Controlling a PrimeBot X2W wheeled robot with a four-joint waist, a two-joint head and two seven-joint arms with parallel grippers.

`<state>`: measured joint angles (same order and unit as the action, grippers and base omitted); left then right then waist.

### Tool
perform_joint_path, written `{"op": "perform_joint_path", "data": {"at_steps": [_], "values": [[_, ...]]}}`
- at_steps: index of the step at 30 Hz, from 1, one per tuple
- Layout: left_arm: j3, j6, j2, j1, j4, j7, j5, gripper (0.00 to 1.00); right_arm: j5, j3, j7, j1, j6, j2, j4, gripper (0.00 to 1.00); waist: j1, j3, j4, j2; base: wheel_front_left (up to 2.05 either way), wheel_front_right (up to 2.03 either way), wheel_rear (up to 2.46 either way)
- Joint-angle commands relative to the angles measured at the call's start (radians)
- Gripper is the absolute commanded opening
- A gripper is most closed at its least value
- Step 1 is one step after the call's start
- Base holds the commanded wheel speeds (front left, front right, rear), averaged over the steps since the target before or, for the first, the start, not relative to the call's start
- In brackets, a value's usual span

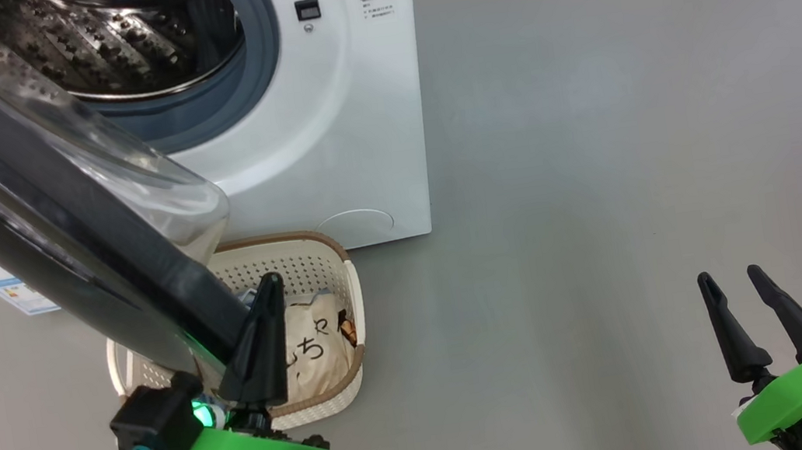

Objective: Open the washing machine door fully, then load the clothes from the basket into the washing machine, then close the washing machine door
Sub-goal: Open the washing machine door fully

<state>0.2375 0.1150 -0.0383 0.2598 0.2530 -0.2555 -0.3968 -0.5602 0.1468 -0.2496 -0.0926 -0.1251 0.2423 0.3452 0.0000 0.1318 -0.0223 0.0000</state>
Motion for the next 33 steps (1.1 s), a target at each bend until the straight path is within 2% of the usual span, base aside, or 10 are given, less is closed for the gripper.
{"op": "perform_joint_path", "data": {"at_steps": [1, 16, 33], "values": [[-0.044, -0.002, -0.012, 0.009, -0.014, -0.006, -0.009, 0.00, 0.015, 0.013, -0.012, -0.022, -0.006, 0.019, -0.025, 1.00, 0.0000, 0.002, 0.003, 0.0000, 0.00, 0.00, 0.00], [-0.078, 0.004, -0.012, -0.027, -0.011, -0.006, -0.003, 0.00, 0.020, 0.038, -0.012, -0.050, -0.006, 0.039, -0.037, 1.00, 0.0000, 0.004, 0.050, 0.0000, 0.00, 0.00, 0.00], [-0.086, 0.000, -0.012, -0.065, -0.027, -0.006, 0.011, 0.00, 0.019, 0.034, -0.012, -0.055, -0.006, 0.060, -0.044, 1.00, 0.0000, -0.004, 0.146, 0.0000, 0.00, 0.00, 0.00]]}}
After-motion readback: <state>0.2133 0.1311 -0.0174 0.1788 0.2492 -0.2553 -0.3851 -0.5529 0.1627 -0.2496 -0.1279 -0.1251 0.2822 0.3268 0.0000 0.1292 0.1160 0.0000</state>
